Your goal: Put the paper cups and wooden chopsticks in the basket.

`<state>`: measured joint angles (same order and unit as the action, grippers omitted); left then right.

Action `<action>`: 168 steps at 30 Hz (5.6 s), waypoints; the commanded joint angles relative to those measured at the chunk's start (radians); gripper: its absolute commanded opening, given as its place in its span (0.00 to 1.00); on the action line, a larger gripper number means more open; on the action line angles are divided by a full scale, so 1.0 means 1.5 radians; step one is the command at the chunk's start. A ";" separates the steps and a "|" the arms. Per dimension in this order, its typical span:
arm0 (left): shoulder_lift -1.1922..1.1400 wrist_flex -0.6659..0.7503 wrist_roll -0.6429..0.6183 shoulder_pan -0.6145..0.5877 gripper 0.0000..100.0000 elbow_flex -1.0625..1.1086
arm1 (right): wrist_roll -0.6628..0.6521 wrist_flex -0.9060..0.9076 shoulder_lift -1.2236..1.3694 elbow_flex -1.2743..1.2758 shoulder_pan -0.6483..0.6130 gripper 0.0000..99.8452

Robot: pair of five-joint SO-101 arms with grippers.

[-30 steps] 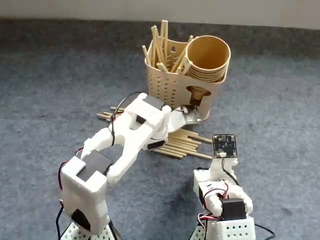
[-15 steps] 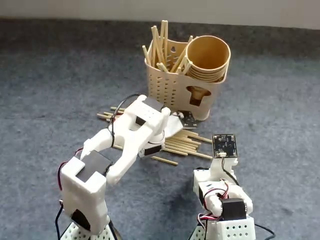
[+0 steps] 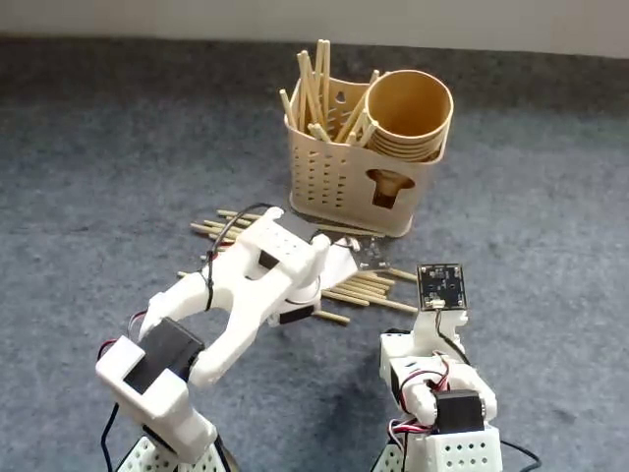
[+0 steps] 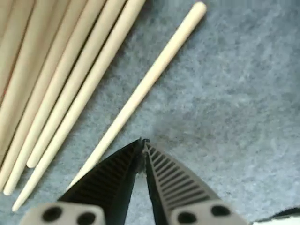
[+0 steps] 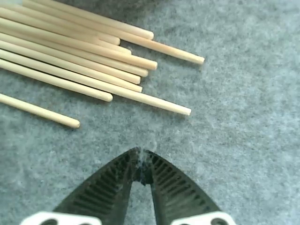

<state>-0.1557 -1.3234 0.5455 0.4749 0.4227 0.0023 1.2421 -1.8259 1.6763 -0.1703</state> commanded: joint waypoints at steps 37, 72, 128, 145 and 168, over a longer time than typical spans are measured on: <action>-0.192 -0.027 0.124 0.030 0.01 -0.204 | -0.001 0.006 -0.010 0.093 0.003 0.00; 0.106 0.166 0.124 0.007 0.01 0.136 | -0.001 0.006 -0.012 0.095 0.027 0.00; 0.792 0.433 -0.387 -0.105 0.01 0.052 | 0.000 0.006 -0.010 0.094 0.093 0.00; 0.623 0.697 -0.396 -0.073 0.01 -0.067 | 0.000 0.006 -0.010 0.094 0.093 0.00; 0.421 0.697 -0.393 -0.075 0.07 -0.139 | 0.000 0.006 -0.010 0.094 0.093 0.00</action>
<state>0.4780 -0.3000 -0.0422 0.3475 0.2831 0.0023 1.2421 -1.8259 1.6763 -0.0414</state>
